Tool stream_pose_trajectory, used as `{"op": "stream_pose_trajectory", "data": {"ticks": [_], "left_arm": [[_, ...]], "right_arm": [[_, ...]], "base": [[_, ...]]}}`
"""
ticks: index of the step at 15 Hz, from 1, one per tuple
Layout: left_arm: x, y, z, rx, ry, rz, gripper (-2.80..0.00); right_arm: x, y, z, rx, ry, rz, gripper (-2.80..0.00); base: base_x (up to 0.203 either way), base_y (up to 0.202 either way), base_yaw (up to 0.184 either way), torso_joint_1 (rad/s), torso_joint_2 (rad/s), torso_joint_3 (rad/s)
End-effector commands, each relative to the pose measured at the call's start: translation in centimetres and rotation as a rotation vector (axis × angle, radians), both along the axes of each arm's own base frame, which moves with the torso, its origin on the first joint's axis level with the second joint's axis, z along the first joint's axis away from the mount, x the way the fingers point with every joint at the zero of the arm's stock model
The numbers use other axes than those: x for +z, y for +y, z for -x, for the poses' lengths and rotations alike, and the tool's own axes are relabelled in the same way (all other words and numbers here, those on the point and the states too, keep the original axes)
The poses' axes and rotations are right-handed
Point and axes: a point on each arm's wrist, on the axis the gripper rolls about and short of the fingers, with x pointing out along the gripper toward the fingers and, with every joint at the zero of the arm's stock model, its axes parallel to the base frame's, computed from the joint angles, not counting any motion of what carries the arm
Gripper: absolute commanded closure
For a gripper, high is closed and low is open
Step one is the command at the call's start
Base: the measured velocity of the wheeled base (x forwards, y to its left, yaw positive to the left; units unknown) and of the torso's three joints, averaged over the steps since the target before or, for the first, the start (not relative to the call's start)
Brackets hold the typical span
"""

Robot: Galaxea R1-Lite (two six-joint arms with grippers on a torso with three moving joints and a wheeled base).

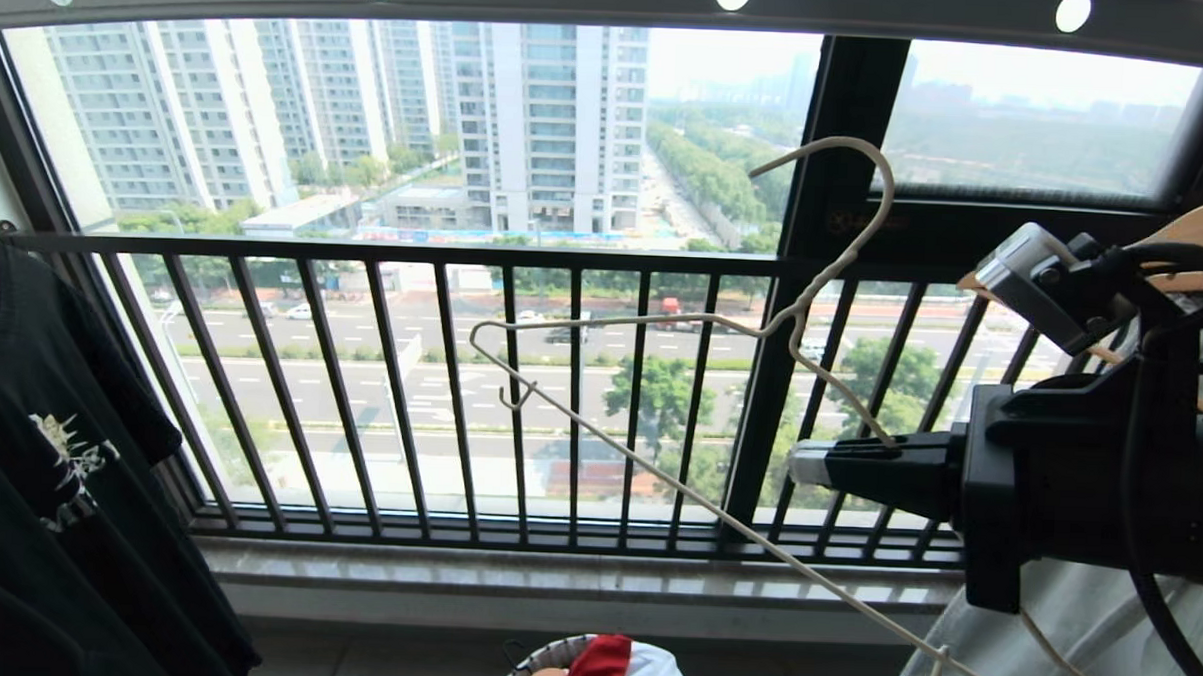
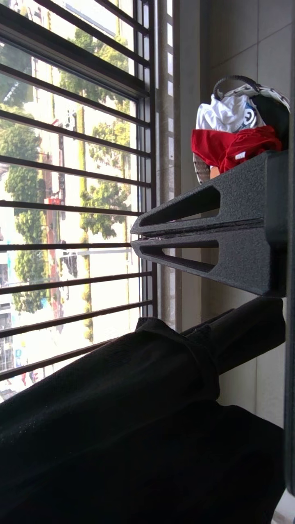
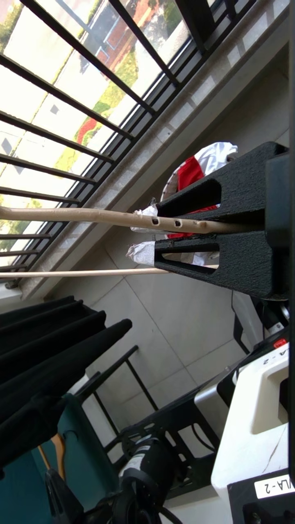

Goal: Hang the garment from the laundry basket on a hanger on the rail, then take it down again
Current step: Pick up the clothes rack on the clothesline

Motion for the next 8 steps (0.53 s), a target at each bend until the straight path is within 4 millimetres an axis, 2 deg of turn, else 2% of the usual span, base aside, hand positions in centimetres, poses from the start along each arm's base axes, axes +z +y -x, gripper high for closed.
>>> {"op": "stream_pose_trajectory", "data": {"ticks": [1,6,8], "left_arm": [[0.01,0.0,0.0,0.0,0.001,0.0,0.0],[-0.02,0.0,-0.01,0.0,0.002,0.0,0.0],[0.01,0.0,0.0,0.0,0.001,0.0,0.0]], "right_arm": [[-0.06,0.01,0.02,0.003,0.002,0.0,0.0],[-0.12,-0.07,-0.08,-0.003,0.004,0.002,0.0],[-0.1,-0.1,-0.11,-0.005,0.003,0.002,0.0]], "base": [[0.0,0.0,0.0,0.0,0.0,0.0],[0.0,0.0,0.0,0.0,0.0,0.0],[0.0,0.0,0.0,-0.126,0.27,0.139]]}}
